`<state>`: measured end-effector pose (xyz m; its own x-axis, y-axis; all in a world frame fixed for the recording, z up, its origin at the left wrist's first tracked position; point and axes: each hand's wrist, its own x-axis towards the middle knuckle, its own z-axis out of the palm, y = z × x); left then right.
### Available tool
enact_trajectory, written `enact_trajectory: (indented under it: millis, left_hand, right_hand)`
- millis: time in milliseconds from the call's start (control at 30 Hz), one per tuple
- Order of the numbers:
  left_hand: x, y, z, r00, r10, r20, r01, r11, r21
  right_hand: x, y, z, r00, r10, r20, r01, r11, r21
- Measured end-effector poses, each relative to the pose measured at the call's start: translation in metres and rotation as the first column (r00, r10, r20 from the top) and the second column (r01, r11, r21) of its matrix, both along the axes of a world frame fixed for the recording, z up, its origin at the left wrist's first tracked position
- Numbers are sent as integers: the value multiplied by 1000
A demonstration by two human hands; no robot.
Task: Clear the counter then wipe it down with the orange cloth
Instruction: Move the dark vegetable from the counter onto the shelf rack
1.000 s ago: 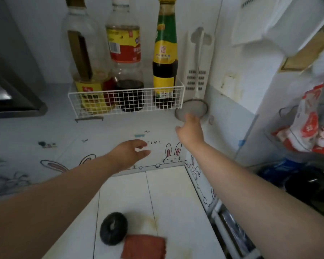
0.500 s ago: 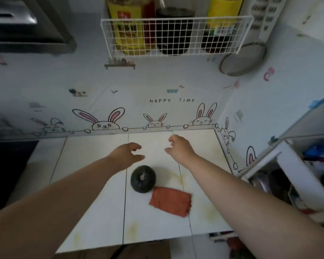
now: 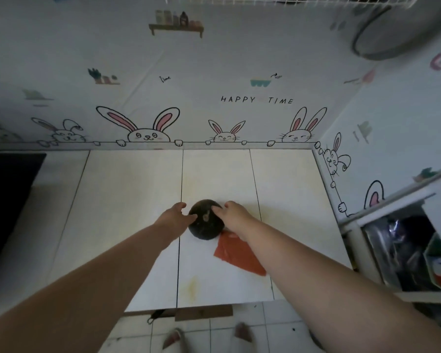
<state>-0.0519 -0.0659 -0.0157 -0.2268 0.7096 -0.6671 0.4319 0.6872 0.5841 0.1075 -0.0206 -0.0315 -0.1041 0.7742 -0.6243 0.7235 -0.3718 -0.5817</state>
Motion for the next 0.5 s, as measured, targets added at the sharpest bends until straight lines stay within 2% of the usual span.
enact_trajectory:
  millis: [67, 167, 333, 500]
  left_hand:
    - [4, -2, -4, 989, 98, 113, -90, 993, -76]
    - [14, -5, -6, 955, 181, 234, -156, 980, -122]
    - [19, -7, 2, 907, 282, 312, -273, 959, -73]
    - [34, -1, 35, 806, 347, 479, -398, 917, 6]
  right_hand:
    - [-5, -3, -4, 998, -51, -47, 50, 998, -34]
    - [-12, -6, -9, 998, -31, -62, 32, 999, 7]
    - [-7, -11, 3, 976, -106, -190, 110, 994, 11]
    - [13, -14, 37, 853, -340, -396, 329, 939, -97]
